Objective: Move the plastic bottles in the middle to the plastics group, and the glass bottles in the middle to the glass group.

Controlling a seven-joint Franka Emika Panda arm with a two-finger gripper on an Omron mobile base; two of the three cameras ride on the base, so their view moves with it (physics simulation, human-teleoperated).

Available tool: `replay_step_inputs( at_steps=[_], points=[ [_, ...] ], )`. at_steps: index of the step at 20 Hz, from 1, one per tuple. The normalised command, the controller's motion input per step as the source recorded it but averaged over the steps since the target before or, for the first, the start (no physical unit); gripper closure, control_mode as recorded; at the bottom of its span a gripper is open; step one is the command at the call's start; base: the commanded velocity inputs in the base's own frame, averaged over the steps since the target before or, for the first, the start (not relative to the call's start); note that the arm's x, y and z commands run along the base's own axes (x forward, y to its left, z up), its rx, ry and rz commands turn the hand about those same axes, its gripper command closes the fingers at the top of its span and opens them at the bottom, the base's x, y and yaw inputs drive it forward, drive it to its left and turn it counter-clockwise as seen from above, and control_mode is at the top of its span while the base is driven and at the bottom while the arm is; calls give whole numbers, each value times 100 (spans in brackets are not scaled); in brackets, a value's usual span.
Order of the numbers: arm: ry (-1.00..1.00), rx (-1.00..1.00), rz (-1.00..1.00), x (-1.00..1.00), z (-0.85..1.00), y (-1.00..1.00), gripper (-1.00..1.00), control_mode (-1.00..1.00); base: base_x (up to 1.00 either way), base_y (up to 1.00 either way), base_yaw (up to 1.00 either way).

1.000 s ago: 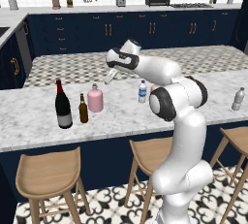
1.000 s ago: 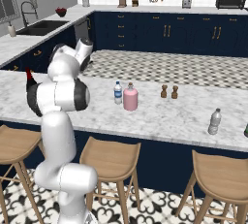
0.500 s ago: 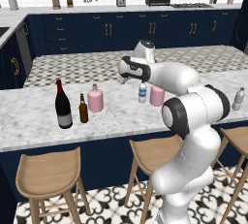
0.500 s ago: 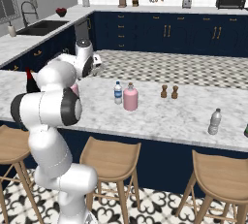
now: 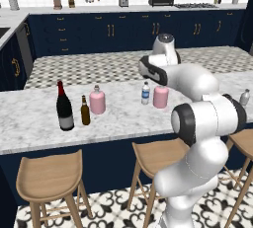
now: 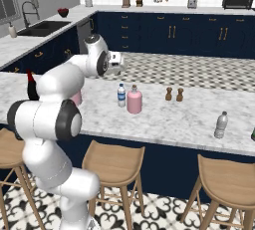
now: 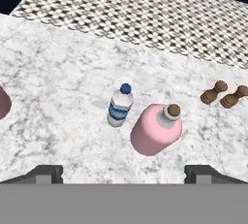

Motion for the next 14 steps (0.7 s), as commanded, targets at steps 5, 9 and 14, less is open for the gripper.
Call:
replay_step_inputs(
  at_steps=[5,9,14],
  points=[
    [0,3,-37,-15,9,-91,-100,-100,0,0,0],
    [0,6,-7,0,-2,-44,-100,-100,0,0,0],
    [6,3,9,19,-9,-7,-100,-100,0,0,0]
  ],
)
